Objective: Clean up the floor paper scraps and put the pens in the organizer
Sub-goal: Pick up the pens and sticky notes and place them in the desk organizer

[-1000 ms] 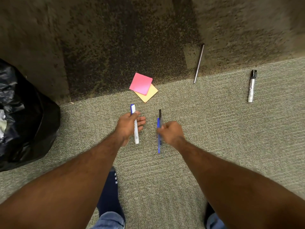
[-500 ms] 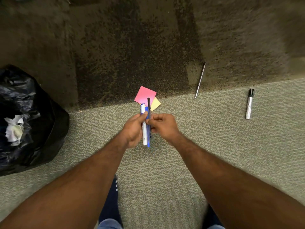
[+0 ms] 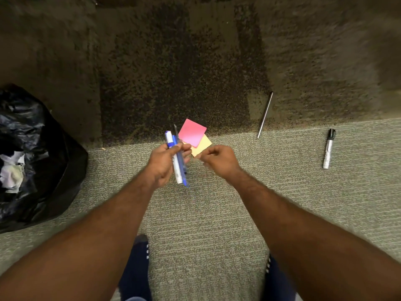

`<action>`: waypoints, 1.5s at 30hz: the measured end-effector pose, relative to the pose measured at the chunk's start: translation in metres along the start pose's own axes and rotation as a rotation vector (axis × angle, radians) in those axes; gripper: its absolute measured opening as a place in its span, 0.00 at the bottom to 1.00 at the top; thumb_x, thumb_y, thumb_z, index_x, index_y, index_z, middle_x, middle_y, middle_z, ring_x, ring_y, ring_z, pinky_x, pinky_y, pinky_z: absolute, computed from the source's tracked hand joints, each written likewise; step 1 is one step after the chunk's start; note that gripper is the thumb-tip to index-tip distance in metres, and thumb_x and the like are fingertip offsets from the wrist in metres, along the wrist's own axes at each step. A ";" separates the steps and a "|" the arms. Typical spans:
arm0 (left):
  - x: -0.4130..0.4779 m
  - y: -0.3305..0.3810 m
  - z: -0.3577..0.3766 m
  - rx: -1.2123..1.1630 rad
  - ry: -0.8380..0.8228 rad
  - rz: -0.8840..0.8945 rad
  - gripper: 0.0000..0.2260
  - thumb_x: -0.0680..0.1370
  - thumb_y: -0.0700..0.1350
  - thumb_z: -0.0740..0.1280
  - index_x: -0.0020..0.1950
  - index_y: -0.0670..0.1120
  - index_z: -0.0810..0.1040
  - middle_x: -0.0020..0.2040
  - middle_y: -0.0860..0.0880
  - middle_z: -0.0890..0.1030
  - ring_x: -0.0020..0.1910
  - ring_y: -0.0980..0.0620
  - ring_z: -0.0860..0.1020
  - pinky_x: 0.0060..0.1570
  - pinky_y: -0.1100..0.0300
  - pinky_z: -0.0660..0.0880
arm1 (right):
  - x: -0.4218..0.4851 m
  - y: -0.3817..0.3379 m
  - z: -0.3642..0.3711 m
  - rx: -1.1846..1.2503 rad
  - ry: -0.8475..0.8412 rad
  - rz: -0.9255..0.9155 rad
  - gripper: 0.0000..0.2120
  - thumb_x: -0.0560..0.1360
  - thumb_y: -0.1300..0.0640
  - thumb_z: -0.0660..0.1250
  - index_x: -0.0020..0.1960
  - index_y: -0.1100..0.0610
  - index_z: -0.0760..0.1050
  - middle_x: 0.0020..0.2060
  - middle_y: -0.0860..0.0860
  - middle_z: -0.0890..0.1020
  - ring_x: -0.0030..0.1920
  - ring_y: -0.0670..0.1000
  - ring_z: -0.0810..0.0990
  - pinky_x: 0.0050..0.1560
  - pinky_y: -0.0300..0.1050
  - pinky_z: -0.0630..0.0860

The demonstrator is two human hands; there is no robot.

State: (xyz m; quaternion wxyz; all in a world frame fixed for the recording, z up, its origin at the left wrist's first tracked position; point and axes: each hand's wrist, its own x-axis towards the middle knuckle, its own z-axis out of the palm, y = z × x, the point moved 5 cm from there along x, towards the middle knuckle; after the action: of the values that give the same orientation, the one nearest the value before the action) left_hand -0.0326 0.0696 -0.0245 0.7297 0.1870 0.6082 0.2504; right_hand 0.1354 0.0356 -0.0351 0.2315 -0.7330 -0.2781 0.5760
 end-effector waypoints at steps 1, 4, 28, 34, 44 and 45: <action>0.005 0.005 -0.004 -0.002 0.008 0.010 0.11 0.82 0.38 0.61 0.63 0.36 0.75 0.58 0.39 0.82 0.58 0.44 0.82 0.58 0.51 0.79 | 0.008 0.001 -0.006 -0.022 0.061 0.013 0.09 0.71 0.58 0.76 0.47 0.61 0.80 0.41 0.55 0.84 0.39 0.51 0.80 0.43 0.49 0.81; 0.018 0.014 -0.012 -0.009 0.011 0.023 0.08 0.82 0.38 0.61 0.60 0.40 0.75 0.57 0.39 0.83 0.56 0.45 0.83 0.54 0.53 0.80 | 0.031 0.002 -0.015 -0.131 0.158 0.036 0.08 0.72 0.56 0.75 0.44 0.57 0.77 0.39 0.52 0.83 0.38 0.50 0.80 0.39 0.45 0.81; 0.046 -0.002 -0.038 0.014 0.043 -0.025 0.08 0.82 0.38 0.60 0.60 0.40 0.74 0.55 0.40 0.83 0.55 0.45 0.82 0.53 0.54 0.79 | 0.074 -0.016 0.015 -0.818 0.265 0.015 0.43 0.59 0.42 0.82 0.66 0.55 0.67 0.62 0.55 0.77 0.64 0.57 0.75 0.62 0.55 0.72; 0.032 -0.031 -0.015 0.107 -0.004 -0.127 0.06 0.82 0.39 0.61 0.56 0.41 0.76 0.55 0.37 0.83 0.52 0.44 0.83 0.52 0.53 0.80 | 0.062 -0.001 0.011 -0.816 0.282 -0.032 0.40 0.62 0.38 0.79 0.66 0.55 0.67 0.62 0.55 0.75 0.63 0.57 0.74 0.60 0.56 0.75; 0.037 -0.039 0.001 0.120 0.144 -0.066 0.06 0.82 0.38 0.61 0.54 0.39 0.76 0.56 0.35 0.82 0.55 0.40 0.82 0.56 0.49 0.79 | 0.057 0.005 -0.003 -0.742 0.276 0.021 0.32 0.68 0.38 0.74 0.63 0.56 0.72 0.60 0.56 0.76 0.59 0.57 0.76 0.60 0.55 0.76; 0.038 -0.039 0.001 0.123 0.146 -0.068 0.06 0.82 0.38 0.61 0.55 0.39 0.76 0.56 0.35 0.82 0.55 0.40 0.83 0.56 0.49 0.79 | 0.058 0.004 -0.003 -0.722 0.266 0.046 0.31 0.68 0.39 0.75 0.62 0.56 0.72 0.59 0.55 0.76 0.59 0.56 0.76 0.60 0.55 0.76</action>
State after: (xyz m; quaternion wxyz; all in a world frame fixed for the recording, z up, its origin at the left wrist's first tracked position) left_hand -0.0212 0.0601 -0.0769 0.6786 0.1917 0.6801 0.2007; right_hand 0.1497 0.0719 -0.0788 -0.0206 -0.8417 -0.4140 0.3460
